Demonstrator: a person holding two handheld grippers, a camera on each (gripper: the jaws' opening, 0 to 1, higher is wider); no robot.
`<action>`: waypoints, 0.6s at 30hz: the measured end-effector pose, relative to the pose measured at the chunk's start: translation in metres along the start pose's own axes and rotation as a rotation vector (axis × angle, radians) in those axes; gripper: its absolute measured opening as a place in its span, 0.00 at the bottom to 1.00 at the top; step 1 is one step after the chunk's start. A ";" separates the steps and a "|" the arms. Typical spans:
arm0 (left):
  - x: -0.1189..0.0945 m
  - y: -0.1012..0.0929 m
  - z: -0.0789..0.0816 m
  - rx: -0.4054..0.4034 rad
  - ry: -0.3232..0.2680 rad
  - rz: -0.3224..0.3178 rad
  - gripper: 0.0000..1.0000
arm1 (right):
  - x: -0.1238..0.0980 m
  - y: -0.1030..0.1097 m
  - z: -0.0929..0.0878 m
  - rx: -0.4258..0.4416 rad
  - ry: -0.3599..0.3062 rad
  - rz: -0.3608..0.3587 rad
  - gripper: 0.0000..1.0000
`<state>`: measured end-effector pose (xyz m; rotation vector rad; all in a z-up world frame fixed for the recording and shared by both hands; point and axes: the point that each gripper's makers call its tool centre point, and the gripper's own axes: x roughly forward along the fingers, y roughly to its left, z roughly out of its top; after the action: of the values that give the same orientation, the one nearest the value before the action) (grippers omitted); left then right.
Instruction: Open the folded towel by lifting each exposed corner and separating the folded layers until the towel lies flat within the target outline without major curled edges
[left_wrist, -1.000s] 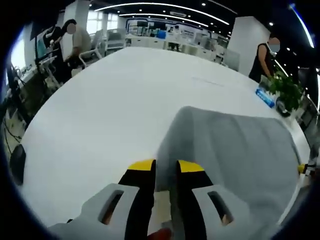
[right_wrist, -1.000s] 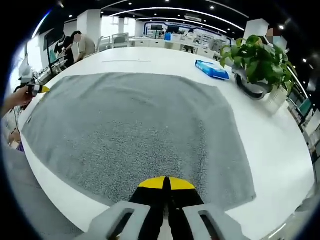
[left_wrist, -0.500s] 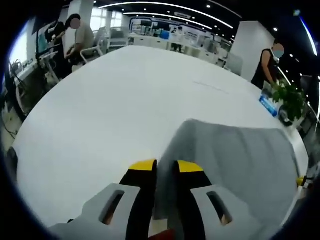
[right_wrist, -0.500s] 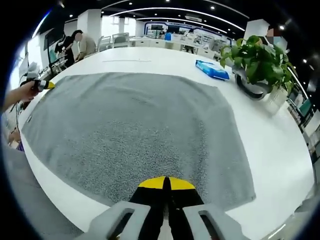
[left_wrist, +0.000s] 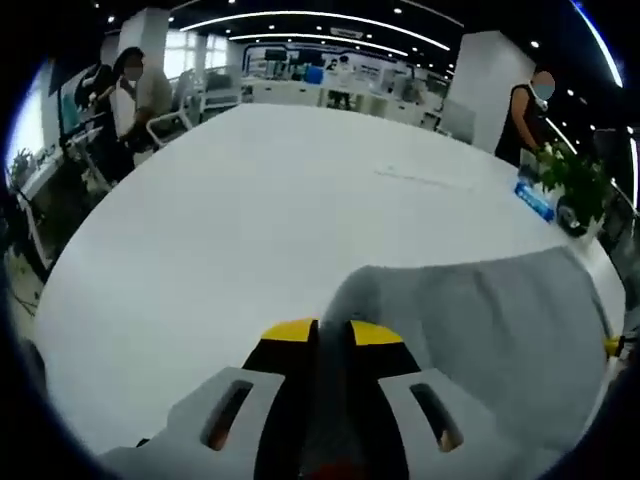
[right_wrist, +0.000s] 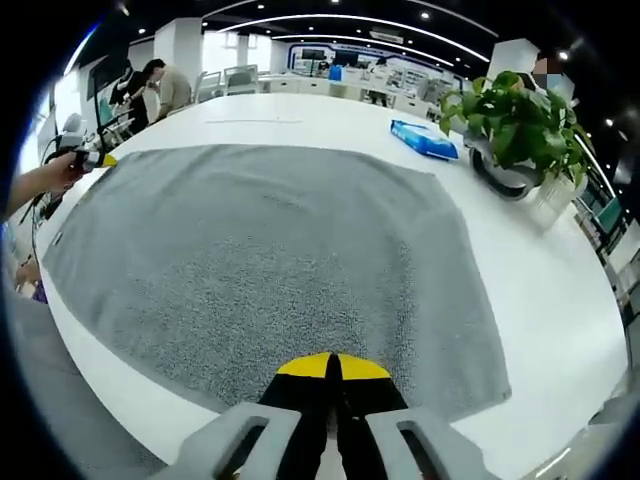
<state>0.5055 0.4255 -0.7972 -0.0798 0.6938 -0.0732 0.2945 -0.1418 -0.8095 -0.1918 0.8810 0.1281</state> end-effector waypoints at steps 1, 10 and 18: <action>0.001 0.000 0.000 0.005 0.000 -0.001 0.15 | 0.000 0.000 0.000 0.000 0.000 -0.001 0.00; -0.005 -0.027 -0.003 -0.072 0.012 -0.108 0.04 | 0.001 0.000 0.000 -0.002 -0.002 -0.005 0.00; -0.024 -0.090 -0.029 0.177 0.066 -0.299 0.04 | 0.001 0.000 0.001 -0.004 -0.006 -0.009 0.00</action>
<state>0.4645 0.3364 -0.7954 -0.0108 0.7344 -0.4248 0.2953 -0.1415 -0.8095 -0.1986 0.8740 0.1219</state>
